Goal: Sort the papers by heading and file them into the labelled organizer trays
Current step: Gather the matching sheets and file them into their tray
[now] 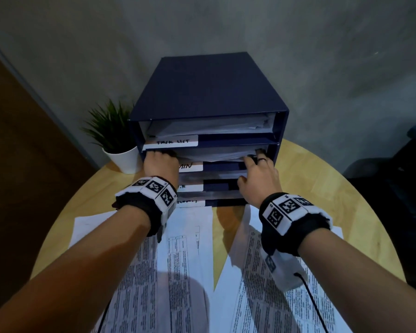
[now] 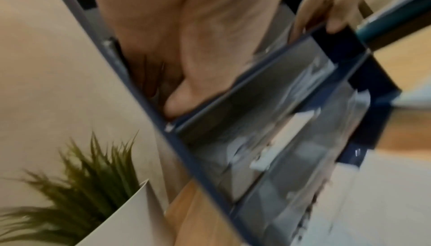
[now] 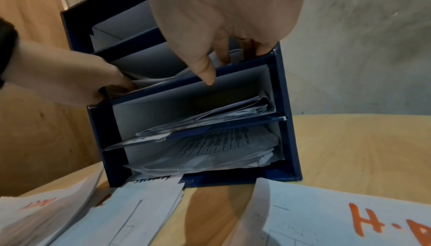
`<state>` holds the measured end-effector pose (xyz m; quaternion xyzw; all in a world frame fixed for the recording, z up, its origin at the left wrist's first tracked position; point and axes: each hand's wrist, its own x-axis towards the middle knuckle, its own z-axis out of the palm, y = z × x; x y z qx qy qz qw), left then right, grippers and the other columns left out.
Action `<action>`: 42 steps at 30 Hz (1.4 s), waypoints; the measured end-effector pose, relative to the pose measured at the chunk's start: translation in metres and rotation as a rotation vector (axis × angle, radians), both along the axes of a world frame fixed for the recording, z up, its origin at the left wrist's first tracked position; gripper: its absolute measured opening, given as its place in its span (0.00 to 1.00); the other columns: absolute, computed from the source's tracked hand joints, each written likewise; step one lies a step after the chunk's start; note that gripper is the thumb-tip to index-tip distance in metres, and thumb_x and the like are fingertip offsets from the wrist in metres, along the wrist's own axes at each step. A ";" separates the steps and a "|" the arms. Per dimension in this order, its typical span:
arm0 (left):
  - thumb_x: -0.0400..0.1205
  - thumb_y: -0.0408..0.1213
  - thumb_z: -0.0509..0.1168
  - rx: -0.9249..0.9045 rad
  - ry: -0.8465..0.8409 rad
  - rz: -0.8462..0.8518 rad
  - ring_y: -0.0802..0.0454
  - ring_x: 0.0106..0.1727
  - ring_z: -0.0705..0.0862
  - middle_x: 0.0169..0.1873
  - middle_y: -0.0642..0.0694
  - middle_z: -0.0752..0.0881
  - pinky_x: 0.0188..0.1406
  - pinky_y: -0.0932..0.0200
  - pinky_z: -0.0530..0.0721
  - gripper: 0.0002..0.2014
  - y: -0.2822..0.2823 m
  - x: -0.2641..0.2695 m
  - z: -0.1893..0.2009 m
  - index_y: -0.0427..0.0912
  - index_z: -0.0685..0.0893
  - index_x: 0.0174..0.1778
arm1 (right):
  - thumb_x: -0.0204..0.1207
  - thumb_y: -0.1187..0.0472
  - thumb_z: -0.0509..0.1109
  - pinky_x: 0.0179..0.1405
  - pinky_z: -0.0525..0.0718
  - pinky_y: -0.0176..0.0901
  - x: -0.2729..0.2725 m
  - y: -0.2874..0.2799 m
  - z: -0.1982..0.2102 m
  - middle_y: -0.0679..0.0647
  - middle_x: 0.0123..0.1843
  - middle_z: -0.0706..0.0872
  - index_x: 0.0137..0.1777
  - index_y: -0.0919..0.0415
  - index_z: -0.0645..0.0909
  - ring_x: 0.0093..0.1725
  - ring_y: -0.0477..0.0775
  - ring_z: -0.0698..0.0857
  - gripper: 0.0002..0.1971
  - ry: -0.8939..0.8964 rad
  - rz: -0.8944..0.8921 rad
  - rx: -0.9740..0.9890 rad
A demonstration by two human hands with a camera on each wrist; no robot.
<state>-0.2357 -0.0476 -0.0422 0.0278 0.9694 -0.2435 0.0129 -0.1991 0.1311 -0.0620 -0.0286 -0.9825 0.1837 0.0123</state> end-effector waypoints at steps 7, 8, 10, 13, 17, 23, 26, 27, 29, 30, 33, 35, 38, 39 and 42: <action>0.83 0.32 0.62 0.089 0.065 -0.074 0.41 0.58 0.86 0.54 0.41 0.88 0.53 0.52 0.80 0.08 -0.008 -0.002 0.002 0.38 0.85 0.54 | 0.80 0.61 0.61 0.69 0.70 0.51 -0.005 0.002 0.003 0.62 0.74 0.68 0.75 0.64 0.65 0.73 0.63 0.71 0.23 0.013 -0.045 -0.139; 0.82 0.32 0.63 0.111 0.060 -0.067 0.40 0.58 0.86 0.55 0.40 0.88 0.52 0.52 0.80 0.08 -0.009 -0.002 0.002 0.38 0.84 0.55 | 0.80 0.61 0.61 0.67 0.70 0.50 -0.005 0.002 0.003 0.62 0.72 0.70 0.73 0.65 0.66 0.71 0.64 0.73 0.22 0.023 -0.053 -0.172; 0.82 0.27 0.62 0.181 0.054 -0.047 0.38 0.60 0.84 0.57 0.38 0.85 0.51 0.49 0.81 0.10 -0.011 -0.001 0.001 0.35 0.82 0.58 | 0.79 0.63 0.62 0.63 0.71 0.49 -0.004 0.001 0.003 0.61 0.69 0.73 0.68 0.64 0.67 0.66 0.63 0.76 0.19 0.050 -0.059 -0.248; 0.81 0.23 0.59 0.281 0.081 -0.085 0.36 0.61 0.82 0.59 0.35 0.82 0.53 0.47 0.81 0.13 -0.018 0.001 -0.006 0.34 0.78 0.61 | 0.78 0.65 0.63 0.64 0.70 0.48 -0.005 0.000 0.003 0.58 0.66 0.77 0.65 0.64 0.69 0.64 0.61 0.78 0.16 0.052 -0.018 -0.270; 0.82 0.24 0.57 0.450 0.133 -0.103 0.33 0.58 0.83 0.58 0.34 0.79 0.53 0.44 0.81 0.15 -0.030 0.003 -0.016 0.35 0.76 0.64 | 0.76 0.66 0.64 0.70 0.70 0.52 -0.004 -0.004 0.002 0.59 0.66 0.76 0.63 0.64 0.70 0.66 0.61 0.76 0.16 0.059 -0.012 -0.283; 0.62 0.18 0.76 0.508 0.332 -0.217 0.38 0.38 0.85 0.38 0.36 0.83 0.27 0.53 0.81 0.15 -0.024 0.012 -0.025 0.35 0.83 0.40 | 0.78 0.63 0.62 0.74 0.65 0.52 0.003 -0.007 0.003 0.60 0.69 0.72 0.67 0.61 0.72 0.68 0.63 0.73 0.17 0.118 -0.005 -0.090; 0.50 0.24 0.83 0.457 0.347 -0.308 0.42 0.29 0.83 0.30 0.39 0.83 0.23 0.59 0.78 0.17 -0.025 0.013 -0.035 0.38 0.87 0.31 | 0.79 0.60 0.62 0.67 0.68 0.51 0.010 -0.008 0.001 0.59 0.66 0.74 0.63 0.61 0.76 0.66 0.61 0.73 0.14 0.262 0.046 0.046; 0.52 0.25 0.82 0.449 0.348 -0.307 0.41 0.30 0.83 0.31 0.40 0.84 0.25 0.58 0.79 0.16 -0.024 0.012 -0.037 0.39 0.88 0.33 | 0.80 0.59 0.60 0.67 0.68 0.51 0.012 -0.010 -0.002 0.57 0.66 0.74 0.63 0.60 0.75 0.66 0.60 0.73 0.14 0.245 0.103 0.084; 0.62 0.26 0.79 0.461 0.364 -0.284 0.38 0.34 0.84 0.33 0.38 0.85 0.30 0.53 0.81 0.11 -0.023 0.013 -0.032 0.37 0.90 0.38 | 0.83 0.55 0.57 0.67 0.67 0.51 0.010 -0.010 -0.007 0.55 0.67 0.75 0.65 0.58 0.74 0.68 0.59 0.72 0.15 0.187 0.149 0.127; 0.70 0.29 0.74 0.495 0.367 -0.259 0.37 0.40 0.84 0.37 0.36 0.86 0.37 0.50 0.81 0.07 -0.021 0.014 -0.028 0.36 0.89 0.43 | 0.84 0.53 0.55 0.67 0.66 0.52 0.008 -0.010 -0.008 0.55 0.67 0.75 0.65 0.58 0.74 0.68 0.59 0.72 0.16 0.169 0.122 0.112; 0.84 0.38 0.56 0.629 0.297 -0.108 0.37 0.61 0.78 0.56 0.34 0.83 0.59 0.46 0.72 0.15 -0.014 0.013 -0.020 0.35 0.83 0.59 | 0.85 0.49 0.52 0.68 0.64 0.56 0.001 -0.008 -0.003 0.56 0.70 0.73 0.69 0.57 0.72 0.71 0.59 0.69 0.19 0.104 -0.032 -0.031; 0.85 0.39 0.55 0.673 0.288 -0.058 0.39 0.65 0.74 0.60 0.36 0.81 0.62 0.47 0.70 0.16 -0.011 0.016 -0.020 0.37 0.82 0.63 | 0.85 0.48 0.51 0.69 0.64 0.58 -0.001 -0.009 -0.002 0.56 0.73 0.70 0.71 0.57 0.69 0.73 0.60 0.66 0.20 0.070 -0.059 -0.058; 0.83 0.38 0.56 0.719 0.269 -0.031 0.41 0.69 0.72 0.67 0.40 0.76 0.64 0.49 0.69 0.18 -0.005 0.029 -0.027 0.42 0.77 0.70 | 0.84 0.48 0.53 0.74 0.60 0.61 0.005 -0.012 -0.002 0.53 0.77 0.67 0.77 0.54 0.63 0.78 0.57 0.62 0.23 0.151 0.008 0.003; 0.83 0.38 0.56 0.722 0.273 -0.046 0.41 0.72 0.70 0.71 0.41 0.72 0.67 0.50 0.67 0.21 -0.003 0.034 -0.029 0.43 0.73 0.73 | 0.84 0.48 0.53 0.76 0.57 0.61 0.007 -0.013 -0.003 0.52 0.79 0.65 0.79 0.52 0.62 0.80 0.56 0.60 0.25 0.170 0.030 0.040; 0.83 0.38 0.57 0.624 0.218 -0.100 0.42 0.80 0.60 0.79 0.43 0.62 0.78 0.46 0.59 0.28 0.005 0.037 -0.032 0.46 0.61 0.80 | 0.84 0.46 0.50 0.79 0.50 0.65 0.007 -0.011 -0.002 0.51 0.83 0.58 0.81 0.49 0.59 0.83 0.56 0.52 0.25 0.083 0.033 0.152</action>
